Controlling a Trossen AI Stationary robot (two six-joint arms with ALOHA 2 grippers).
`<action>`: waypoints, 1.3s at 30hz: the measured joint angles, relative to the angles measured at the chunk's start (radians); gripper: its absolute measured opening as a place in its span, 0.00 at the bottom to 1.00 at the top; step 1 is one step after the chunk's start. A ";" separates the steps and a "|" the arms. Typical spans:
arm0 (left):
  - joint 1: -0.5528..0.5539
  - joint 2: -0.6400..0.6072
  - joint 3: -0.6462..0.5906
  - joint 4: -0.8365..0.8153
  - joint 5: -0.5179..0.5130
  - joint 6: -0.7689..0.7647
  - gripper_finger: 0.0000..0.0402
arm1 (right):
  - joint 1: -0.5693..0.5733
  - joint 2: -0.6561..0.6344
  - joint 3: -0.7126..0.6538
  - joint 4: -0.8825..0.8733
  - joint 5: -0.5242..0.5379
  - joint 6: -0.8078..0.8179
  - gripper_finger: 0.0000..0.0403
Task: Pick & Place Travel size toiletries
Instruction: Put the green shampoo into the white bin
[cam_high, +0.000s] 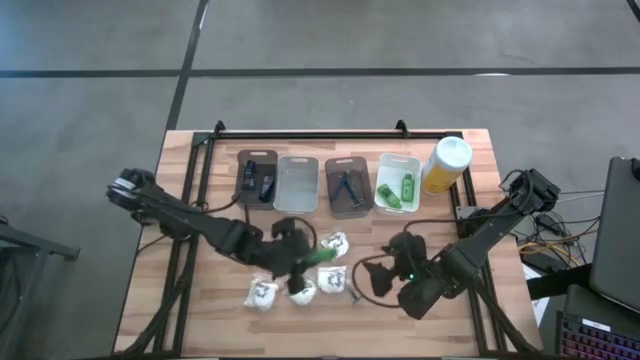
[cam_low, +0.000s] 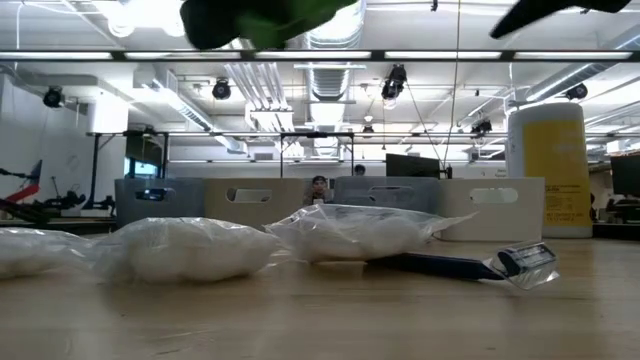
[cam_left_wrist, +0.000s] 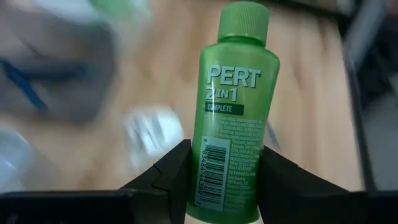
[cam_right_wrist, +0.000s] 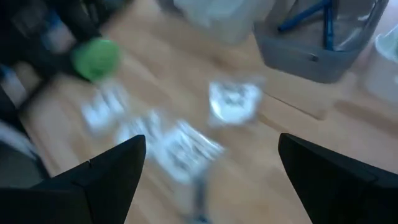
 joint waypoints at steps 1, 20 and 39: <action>0.010 0.007 0.000 0.053 -0.063 -0.002 0.36 | -0.004 0.000 0.000 0.023 0.033 0.053 0.90; 0.063 0.103 -0.001 0.427 -0.206 0.224 0.36 | -0.136 0.002 -0.001 0.351 0.168 0.012 0.90; 0.067 0.102 -0.001 0.432 -0.150 0.237 0.36 | -0.177 0.006 -0.006 0.374 0.074 0.047 0.57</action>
